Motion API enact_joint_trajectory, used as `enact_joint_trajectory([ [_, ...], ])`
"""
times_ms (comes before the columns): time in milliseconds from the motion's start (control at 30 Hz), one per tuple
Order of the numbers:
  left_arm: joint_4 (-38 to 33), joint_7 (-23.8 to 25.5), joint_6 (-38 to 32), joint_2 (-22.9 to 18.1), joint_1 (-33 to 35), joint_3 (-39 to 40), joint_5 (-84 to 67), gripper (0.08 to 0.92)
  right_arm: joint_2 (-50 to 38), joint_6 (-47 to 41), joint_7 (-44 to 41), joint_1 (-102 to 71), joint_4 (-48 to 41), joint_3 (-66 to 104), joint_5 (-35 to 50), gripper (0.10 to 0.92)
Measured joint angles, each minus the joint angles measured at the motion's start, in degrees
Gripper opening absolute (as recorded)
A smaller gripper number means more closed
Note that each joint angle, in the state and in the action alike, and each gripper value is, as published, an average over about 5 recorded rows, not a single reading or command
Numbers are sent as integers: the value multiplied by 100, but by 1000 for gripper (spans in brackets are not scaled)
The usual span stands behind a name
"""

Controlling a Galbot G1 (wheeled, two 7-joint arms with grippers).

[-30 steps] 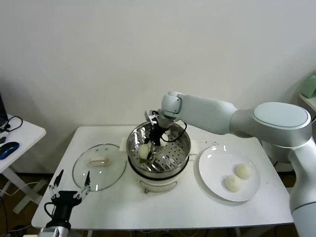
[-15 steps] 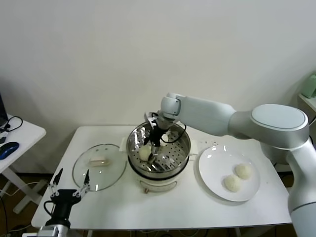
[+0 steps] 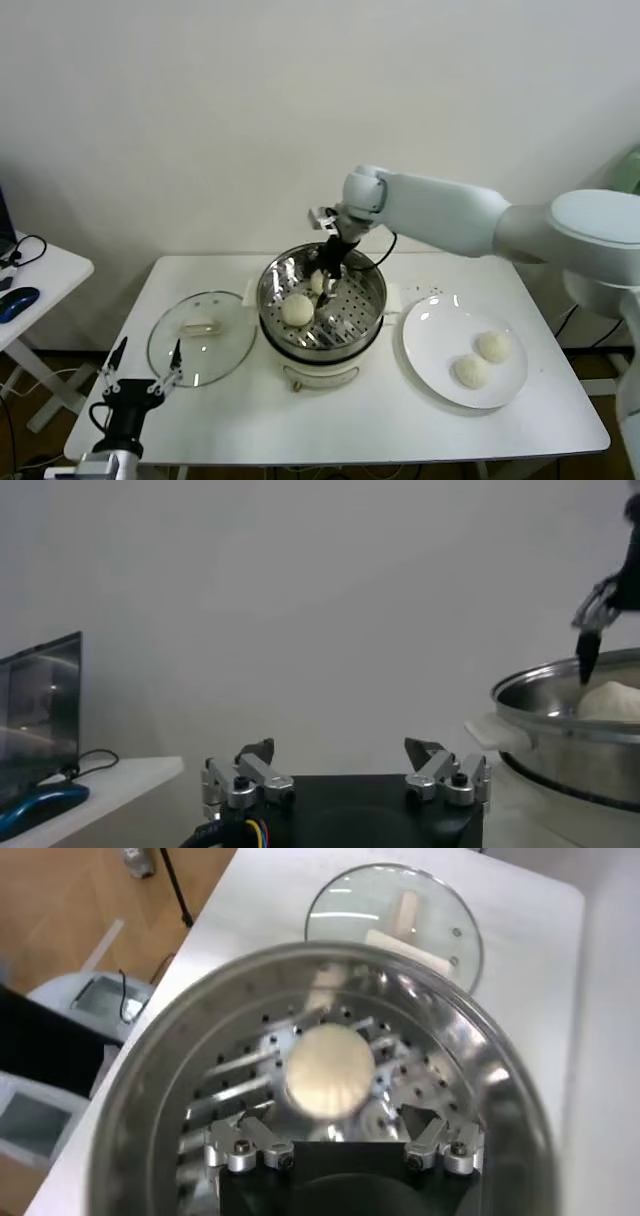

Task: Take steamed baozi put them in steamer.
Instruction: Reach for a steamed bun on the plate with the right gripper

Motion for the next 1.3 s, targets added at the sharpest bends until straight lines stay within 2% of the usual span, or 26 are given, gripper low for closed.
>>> enact_joint_trajectory([
  [367, 84, 6, 106, 25, -167, 3, -67, 823, -1532, 490, -450, 876, 852, -388, -402, 823],
  [767, 177, 149, 25, 64, -175, -23, 43, 823, -3139, 1034, -726, -369, 1291, 771, -2496, 823],
  [1033, 213, 179, 4, 30, -138, -28, 89, 823, -3601, 1060, -714, -1732, 1352, 1808, -3421, 823],
  [1300, 304, 184, -4, 37, -135, -6, 145, 823, -3761, 991, -621, -2782, 1390, 2443, -3865, 823],
])
